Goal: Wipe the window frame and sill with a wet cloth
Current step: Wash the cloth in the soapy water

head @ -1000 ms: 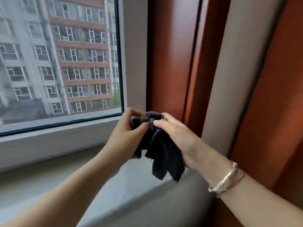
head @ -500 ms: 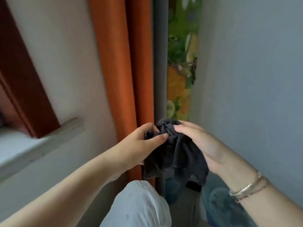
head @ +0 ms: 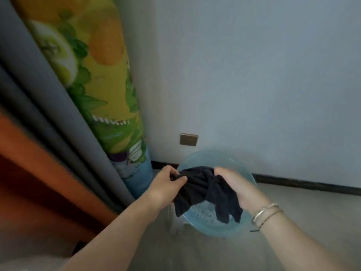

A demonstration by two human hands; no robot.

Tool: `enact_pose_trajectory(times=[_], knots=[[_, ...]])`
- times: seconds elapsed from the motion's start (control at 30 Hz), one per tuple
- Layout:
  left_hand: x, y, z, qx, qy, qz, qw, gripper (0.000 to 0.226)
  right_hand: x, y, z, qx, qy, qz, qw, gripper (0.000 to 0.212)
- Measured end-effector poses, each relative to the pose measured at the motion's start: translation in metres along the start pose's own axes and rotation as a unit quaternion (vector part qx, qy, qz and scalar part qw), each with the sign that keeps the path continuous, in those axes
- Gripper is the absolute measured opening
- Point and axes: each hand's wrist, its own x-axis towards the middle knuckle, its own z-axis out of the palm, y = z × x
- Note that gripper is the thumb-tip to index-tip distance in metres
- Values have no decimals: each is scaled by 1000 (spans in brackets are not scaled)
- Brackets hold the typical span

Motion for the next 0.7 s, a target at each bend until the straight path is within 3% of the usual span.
enact_pose_trajectory(times=[0.1, 0.23, 0.37, 0.5, 0.6, 0.7], knots=[[33, -29, 16, 2, 10, -25, 1000, 15, 52, 36, 0, -25, 62, 0, 998, 24], [72, -54, 40, -19, -8, -57, 998, 15, 106, 78, -4, -45, 88, 19, 995, 21], [99, -68, 63, -7, -71, -63, 995, 35, 139, 106, -10, -51, 128, 0, 990, 11], [123, -85, 82, -44, -107, -103, 988, 46, 156, 136, -25, -221, 222, 20, 949, 44], [135, -97, 94, -123, -109, -165, 972, 51, 160, 157, -20, -329, 217, 94, 914, 61], [144, -107, 98, -164, -120, -204, 958, 51, 168, 176, -1, -354, 180, 39, 917, 45]])
